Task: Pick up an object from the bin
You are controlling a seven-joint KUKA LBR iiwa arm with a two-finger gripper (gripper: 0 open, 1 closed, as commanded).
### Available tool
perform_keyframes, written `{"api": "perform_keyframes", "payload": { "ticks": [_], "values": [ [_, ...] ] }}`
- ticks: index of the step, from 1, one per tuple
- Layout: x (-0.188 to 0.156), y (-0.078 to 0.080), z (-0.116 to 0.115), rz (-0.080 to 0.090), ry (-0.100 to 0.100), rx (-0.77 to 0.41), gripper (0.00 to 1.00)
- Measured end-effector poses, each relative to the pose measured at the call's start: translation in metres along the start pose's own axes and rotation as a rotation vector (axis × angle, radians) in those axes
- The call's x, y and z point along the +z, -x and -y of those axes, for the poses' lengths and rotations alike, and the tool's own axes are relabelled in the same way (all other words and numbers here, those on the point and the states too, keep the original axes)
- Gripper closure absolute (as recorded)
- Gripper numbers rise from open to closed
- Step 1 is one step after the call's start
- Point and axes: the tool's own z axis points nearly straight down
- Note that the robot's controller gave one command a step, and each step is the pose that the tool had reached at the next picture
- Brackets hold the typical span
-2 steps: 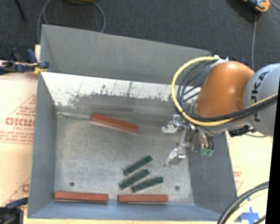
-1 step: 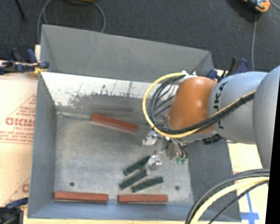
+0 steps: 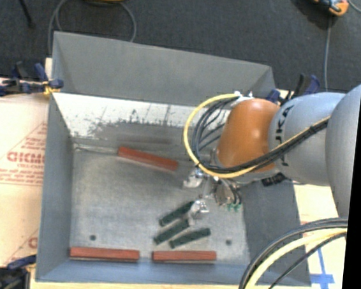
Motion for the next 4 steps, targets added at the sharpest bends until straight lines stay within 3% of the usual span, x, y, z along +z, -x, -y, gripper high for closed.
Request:
{"api": "perform_keyframes", "payload": {
  "ticks": [1,2,3,4],
  "values": [
    [-0.003,-0.005,0.002,-0.005,0.004,0.003,1.0],
    [-0.005,-0.027,0.003,0.002,0.007,-0.063,1.0],
    [-0.205,-0.006,0.005,0.007,0.009,-0.095,1.0],
    [-0.246,0.004,0.006,0.019,0.007,-0.085,1.0]
  ]
}}
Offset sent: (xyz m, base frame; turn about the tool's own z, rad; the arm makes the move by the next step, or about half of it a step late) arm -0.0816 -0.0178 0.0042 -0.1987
